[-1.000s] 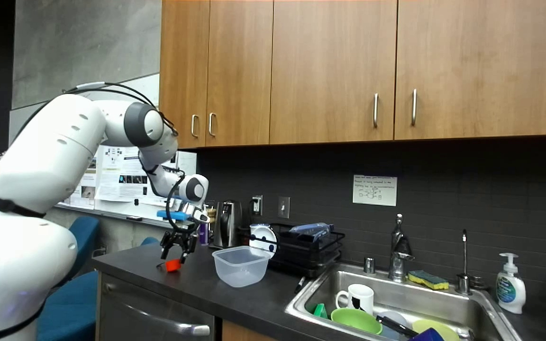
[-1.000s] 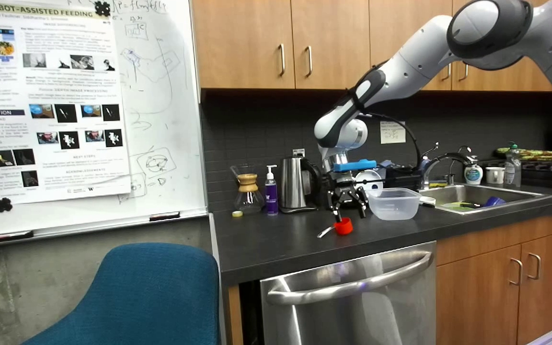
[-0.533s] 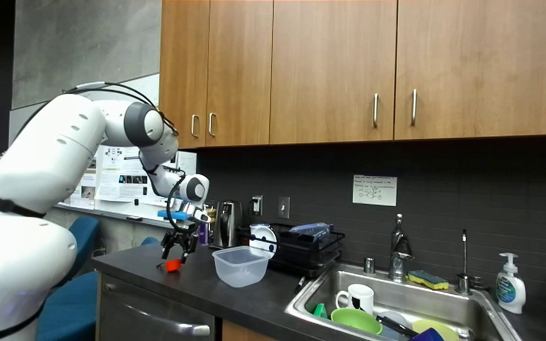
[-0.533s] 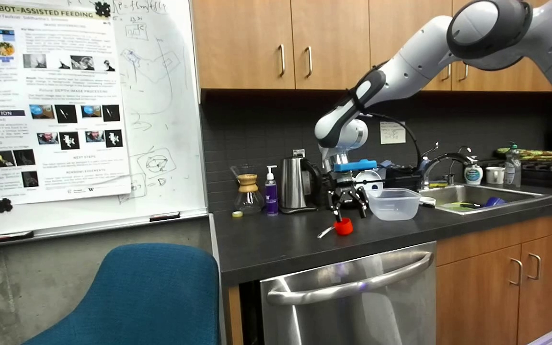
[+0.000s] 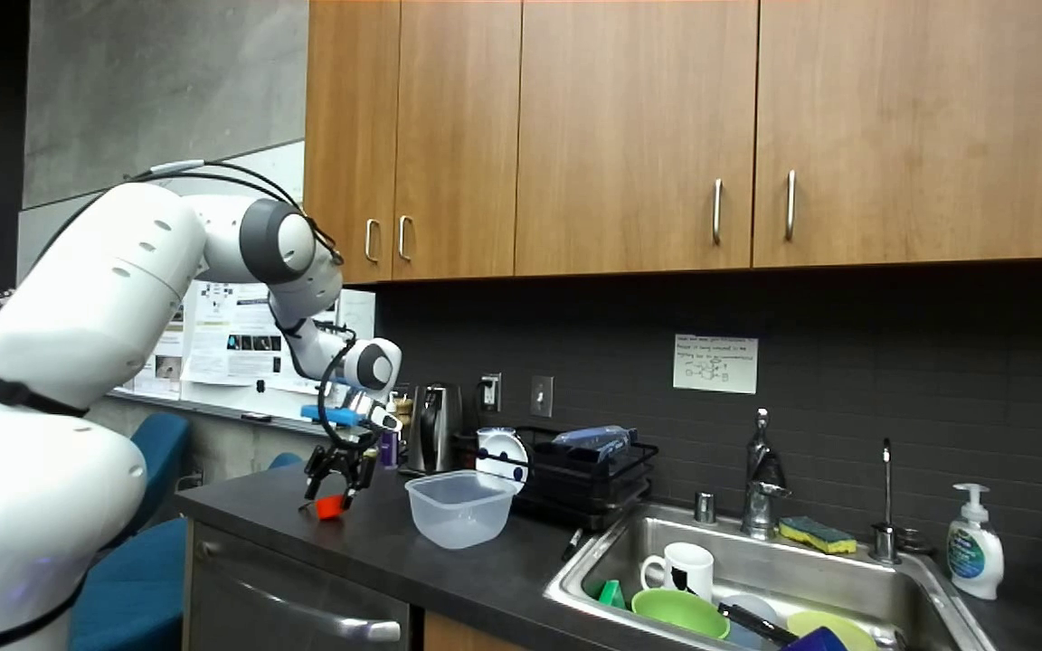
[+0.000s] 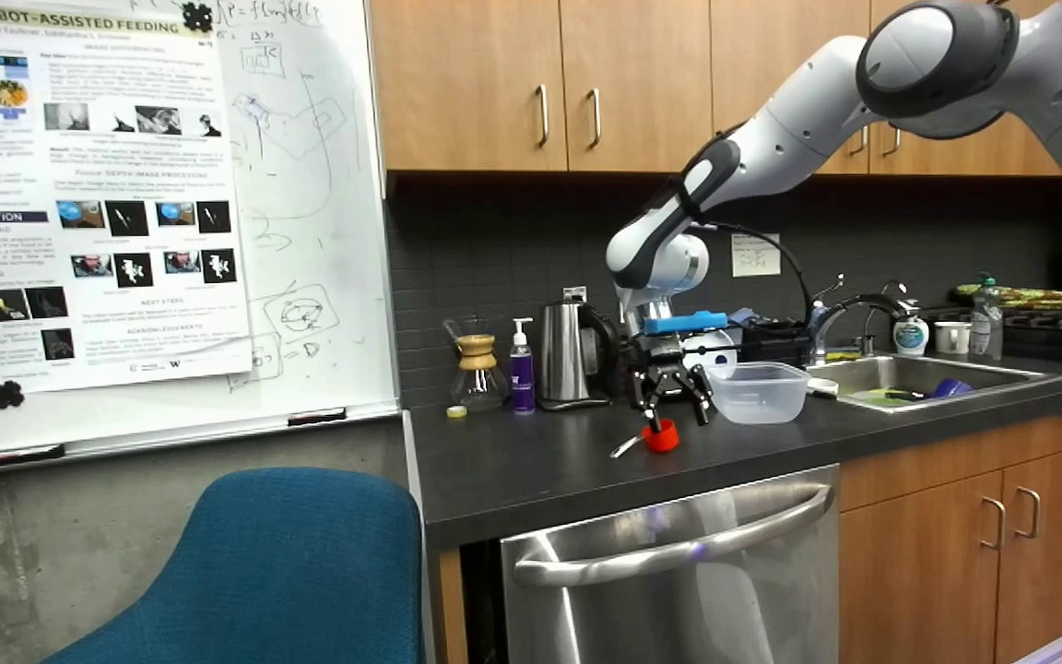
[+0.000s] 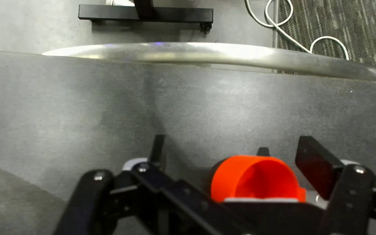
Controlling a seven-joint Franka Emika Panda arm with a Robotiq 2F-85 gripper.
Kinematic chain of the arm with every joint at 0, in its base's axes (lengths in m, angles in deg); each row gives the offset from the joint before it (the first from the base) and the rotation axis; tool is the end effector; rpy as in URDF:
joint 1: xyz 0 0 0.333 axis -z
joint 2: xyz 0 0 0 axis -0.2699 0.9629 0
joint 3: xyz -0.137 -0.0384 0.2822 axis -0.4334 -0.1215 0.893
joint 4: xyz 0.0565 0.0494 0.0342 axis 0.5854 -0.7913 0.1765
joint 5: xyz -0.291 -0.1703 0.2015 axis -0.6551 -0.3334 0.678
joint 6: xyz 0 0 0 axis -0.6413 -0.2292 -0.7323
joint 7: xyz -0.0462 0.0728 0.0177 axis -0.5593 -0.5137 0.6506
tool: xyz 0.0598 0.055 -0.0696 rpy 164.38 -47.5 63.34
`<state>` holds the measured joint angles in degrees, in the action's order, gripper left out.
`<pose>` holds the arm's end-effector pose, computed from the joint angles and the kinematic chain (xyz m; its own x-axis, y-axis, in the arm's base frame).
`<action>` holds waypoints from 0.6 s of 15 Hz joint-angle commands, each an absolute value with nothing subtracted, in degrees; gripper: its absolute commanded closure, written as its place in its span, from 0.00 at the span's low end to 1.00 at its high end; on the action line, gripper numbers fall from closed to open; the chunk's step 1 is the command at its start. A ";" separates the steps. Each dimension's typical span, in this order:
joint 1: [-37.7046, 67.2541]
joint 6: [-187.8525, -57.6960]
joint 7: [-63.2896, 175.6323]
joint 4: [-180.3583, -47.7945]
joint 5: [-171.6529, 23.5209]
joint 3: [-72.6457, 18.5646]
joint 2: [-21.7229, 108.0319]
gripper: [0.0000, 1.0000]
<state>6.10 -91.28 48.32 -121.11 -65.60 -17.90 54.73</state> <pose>0.5911 0.1600 0.2730 0.9034 0.0028 -0.4289 -0.0098 -0.9996 -0.0270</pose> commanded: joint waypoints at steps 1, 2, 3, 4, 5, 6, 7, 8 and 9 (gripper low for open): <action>6.96 -89.72 47.79 -120.19 -63.78 -18.24 55.34 0.00; 7.58 -92.19 46.93 -121.33 -62.01 -18.28 54.63 0.00; 8.23 -93.44 46.66 -121.97 -59.94 -18.18 54.11 0.00; 7.10 -91.97 47.66 -121.04 -62.62 -18.32 55.22 0.00; 7.51 -92.52 47.61 -121.04 -61.54 -18.35 55.20 0.00; 7.83 -92.70 47.60 -121.04 -61.06 -18.39 55.18 0.00; 8.05 -92.77 47.60 -121.04 -60.81 -18.42 55.18 0.00; 8.12 -92.81 47.59 -121.04 -60.74 -18.43 55.18 0.00; 8.09 -92.84 47.53 -121.04 -60.73 -18.43 55.18 0.00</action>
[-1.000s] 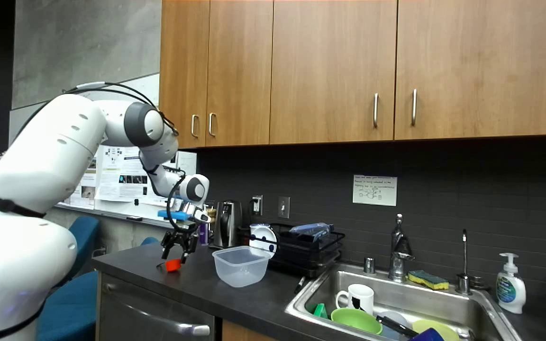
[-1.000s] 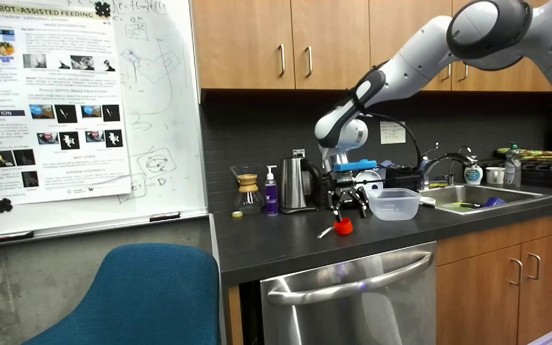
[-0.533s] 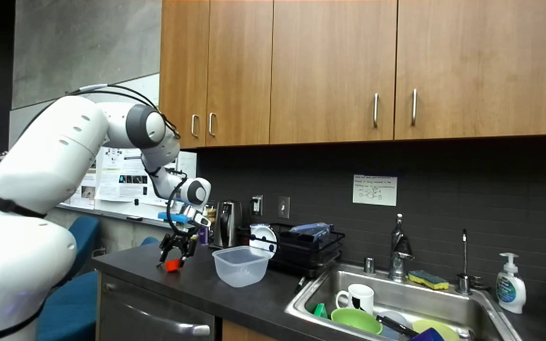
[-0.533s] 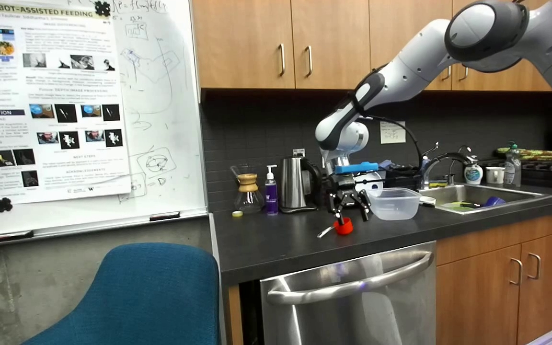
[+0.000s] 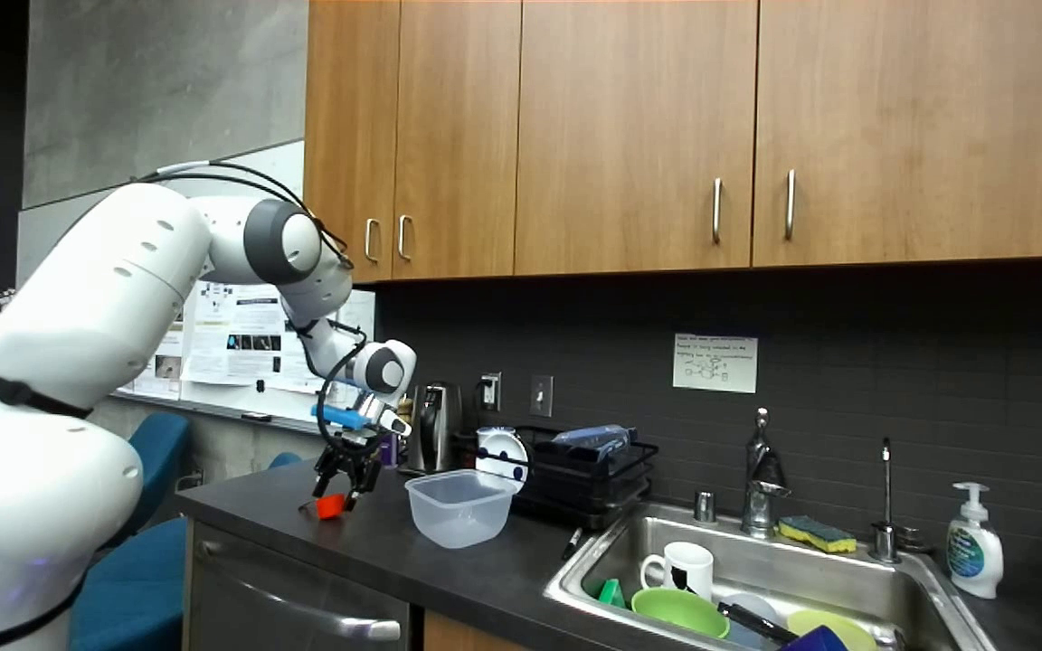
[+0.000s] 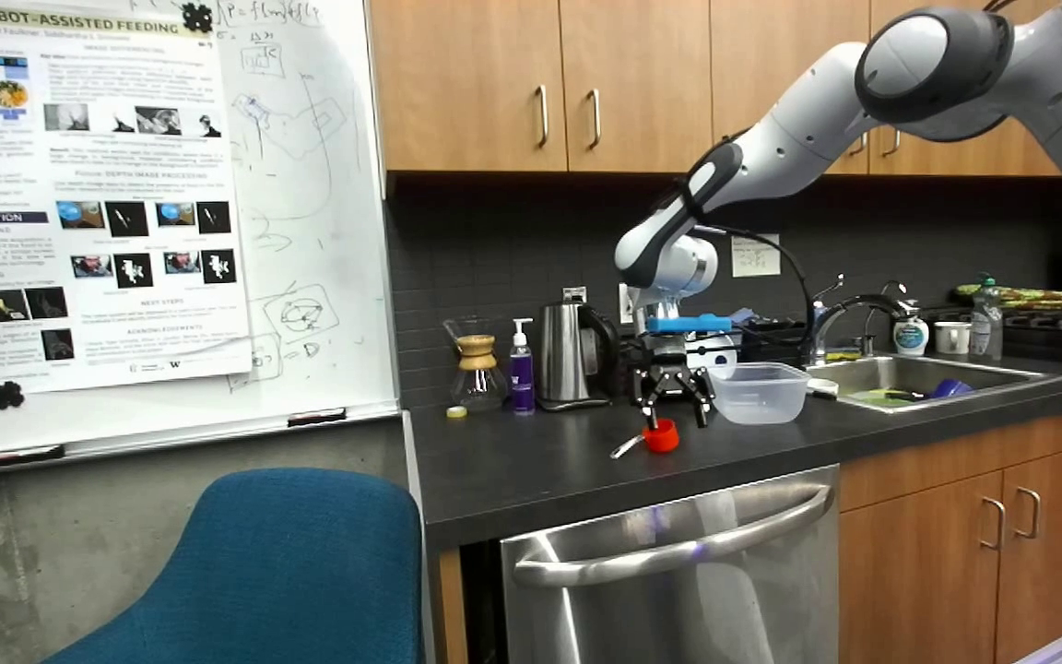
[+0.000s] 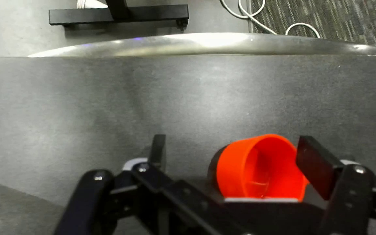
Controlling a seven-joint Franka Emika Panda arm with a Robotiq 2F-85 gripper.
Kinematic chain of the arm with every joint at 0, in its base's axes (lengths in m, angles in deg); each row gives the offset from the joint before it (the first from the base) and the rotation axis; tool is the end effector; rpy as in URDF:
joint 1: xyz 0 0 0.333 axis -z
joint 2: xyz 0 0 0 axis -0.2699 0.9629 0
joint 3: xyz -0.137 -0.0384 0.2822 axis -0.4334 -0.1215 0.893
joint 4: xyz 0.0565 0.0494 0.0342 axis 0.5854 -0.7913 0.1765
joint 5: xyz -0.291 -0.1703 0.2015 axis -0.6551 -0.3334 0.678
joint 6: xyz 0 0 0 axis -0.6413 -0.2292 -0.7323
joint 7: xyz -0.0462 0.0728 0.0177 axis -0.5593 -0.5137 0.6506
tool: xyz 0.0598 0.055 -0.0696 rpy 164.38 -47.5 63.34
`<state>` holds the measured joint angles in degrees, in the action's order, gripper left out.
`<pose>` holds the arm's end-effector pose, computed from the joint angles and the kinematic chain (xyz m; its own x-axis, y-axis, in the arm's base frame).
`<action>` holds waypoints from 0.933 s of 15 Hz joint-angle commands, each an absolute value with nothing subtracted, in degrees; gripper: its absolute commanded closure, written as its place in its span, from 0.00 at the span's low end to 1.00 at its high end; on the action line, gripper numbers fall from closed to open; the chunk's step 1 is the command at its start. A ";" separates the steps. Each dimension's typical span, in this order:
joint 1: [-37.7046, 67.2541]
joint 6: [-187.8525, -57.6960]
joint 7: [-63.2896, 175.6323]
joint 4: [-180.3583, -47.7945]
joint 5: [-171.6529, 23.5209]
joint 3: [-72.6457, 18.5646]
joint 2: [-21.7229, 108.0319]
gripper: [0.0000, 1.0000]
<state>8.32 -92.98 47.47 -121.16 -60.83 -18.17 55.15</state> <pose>0.5999 0.1413 0.2702 0.9009 -0.0730 -0.4279 -0.1206 -0.9890 -0.0851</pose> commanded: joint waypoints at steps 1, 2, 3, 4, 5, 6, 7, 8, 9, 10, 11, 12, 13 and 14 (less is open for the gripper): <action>8.04 -92.86 47.46 -121.04 -60.73 -18.41 55.17 0.00; 8.03 -92.87 47.42 -121.04 -60.73 -18.40 55.18 0.00; 8.02 -92.88 47.40 -121.04 -60.73 -18.39 55.18 0.00; 8.02 -92.88 47.39 -121.04 -60.73 -18.40 55.18 0.00; 8.02 -92.89 47.39 -121.04 -60.73 -18.40 55.17 0.00; 8.02 -92.89 47.38 -121.04 -60.73 -18.40 55.18 0.00; 8.02 -92.90 47.38 -121.04 -60.73 -18.40 55.18 0.00; 8.02 -92.90 47.37 -121.04 -60.73 -18.40 55.18 0.00; 8.02 -92.90 47.37 -121.04 -60.73 -18.40 55.17 0.00; 8.53 -93.43 48.12 -121.44 -59.77 -18.23 55.12 0.00; 8.71 -93.38 48.22 -121.60 -59.67 -18.31 55.08 0.00; 9.02 -93.62 48.55 -121.86 -59.42 -18.39 54.96 0.00; 9.39 -93.67 48.68 -122.10 -59.23 -18.56 54.86 0.00; 9.55 -93.78 48.30 -122.25 -59.38 -18.83 54.73 0.00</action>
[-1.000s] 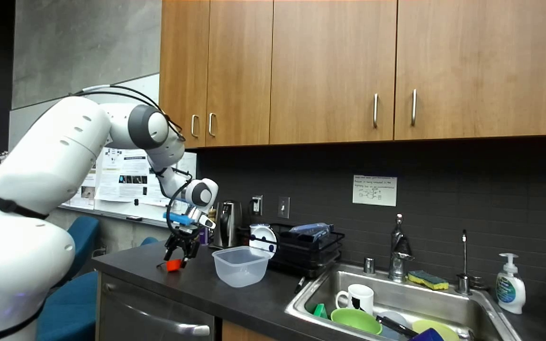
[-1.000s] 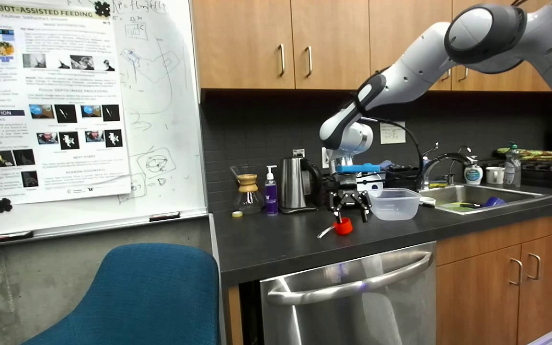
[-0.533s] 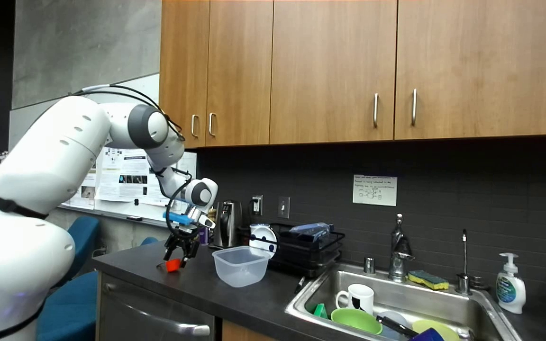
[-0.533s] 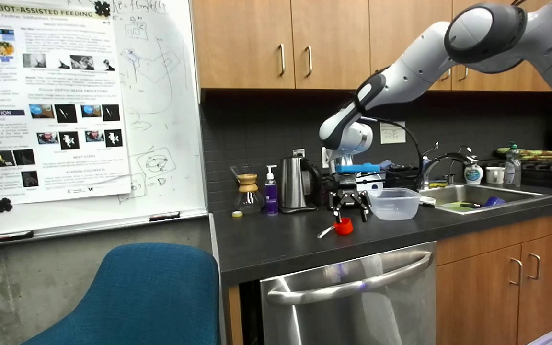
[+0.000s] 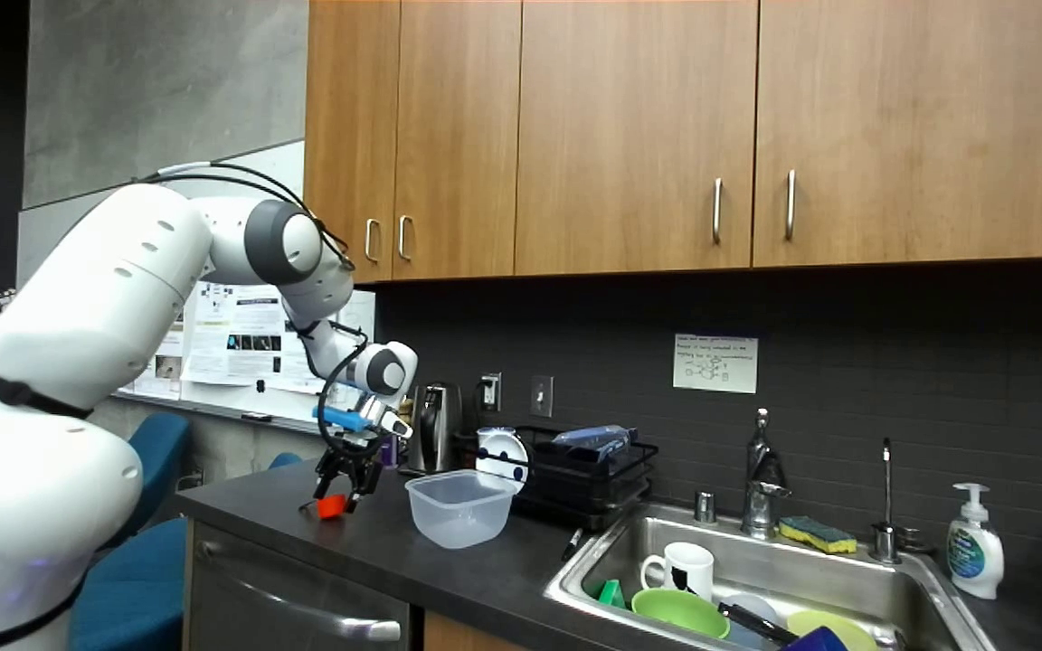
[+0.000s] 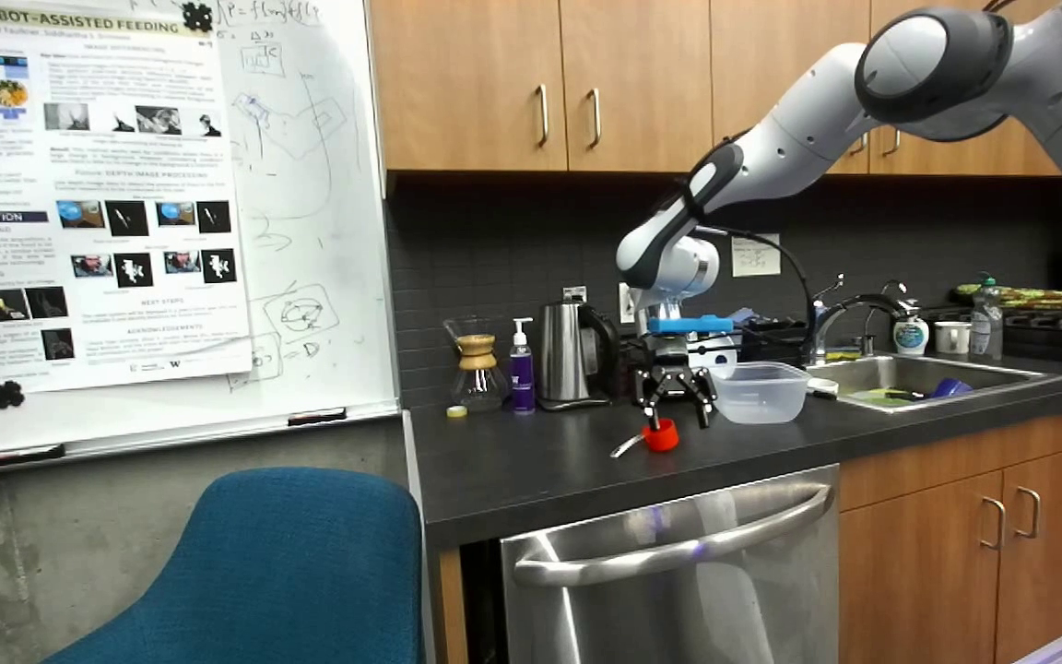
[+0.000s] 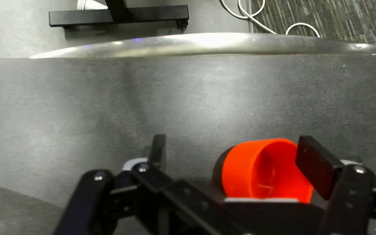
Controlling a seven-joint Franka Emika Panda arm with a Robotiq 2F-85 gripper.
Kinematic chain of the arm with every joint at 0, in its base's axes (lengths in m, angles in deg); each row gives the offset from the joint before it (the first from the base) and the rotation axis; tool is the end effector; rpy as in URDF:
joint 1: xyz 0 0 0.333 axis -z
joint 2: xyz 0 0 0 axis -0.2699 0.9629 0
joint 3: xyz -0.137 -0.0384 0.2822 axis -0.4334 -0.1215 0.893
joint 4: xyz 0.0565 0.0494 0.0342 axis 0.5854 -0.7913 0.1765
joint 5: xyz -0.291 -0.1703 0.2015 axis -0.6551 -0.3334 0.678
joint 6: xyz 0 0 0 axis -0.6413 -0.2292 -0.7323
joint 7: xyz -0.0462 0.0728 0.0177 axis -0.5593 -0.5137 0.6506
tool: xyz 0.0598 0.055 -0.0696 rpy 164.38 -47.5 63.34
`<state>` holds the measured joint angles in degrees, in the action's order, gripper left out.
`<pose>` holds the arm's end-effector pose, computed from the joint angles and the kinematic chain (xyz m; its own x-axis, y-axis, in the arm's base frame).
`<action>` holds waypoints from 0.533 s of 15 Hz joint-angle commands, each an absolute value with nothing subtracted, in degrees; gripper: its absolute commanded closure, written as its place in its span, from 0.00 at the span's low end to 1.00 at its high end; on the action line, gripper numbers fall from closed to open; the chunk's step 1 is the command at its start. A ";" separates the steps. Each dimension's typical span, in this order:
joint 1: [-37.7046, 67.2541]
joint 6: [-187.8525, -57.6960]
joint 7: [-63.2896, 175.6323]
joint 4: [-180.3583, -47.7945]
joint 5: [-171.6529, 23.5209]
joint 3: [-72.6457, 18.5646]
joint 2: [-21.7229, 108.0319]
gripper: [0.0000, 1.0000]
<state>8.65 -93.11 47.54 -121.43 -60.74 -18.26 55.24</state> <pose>0.5997 0.1369 0.2674 0.8986 -0.0795 -0.4315 -0.1281 -0.9881 -0.0846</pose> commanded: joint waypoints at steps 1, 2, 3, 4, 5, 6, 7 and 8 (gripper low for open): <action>9.91 -94.37 48.30 -122.64 -59.15 -19.00 54.51 0.00; 10.01 -94.85 47.49 -122.95 -59.33 -19.37 54.27 0.00; 10.19 -95.68 46.99 -123.45 -59.29 -19.66 53.87 0.00; 10.30 -96.51 46.46 -123.99 -59.41 -19.97 53.45 0.00; 10.54 -97.55 46.30 -124.48 -59.13 -20.12 53.12 0.00; 10.78 -98.48 46.34 -124.69 -58.80 -20.18 53.04 0.00; 10.35 -96.58 46.98 -122.34 -60.32 -20.10 55.14 0.00; 10.44 -96.83 47.00 -122.41 -60.30 -20.15 55.17 0.00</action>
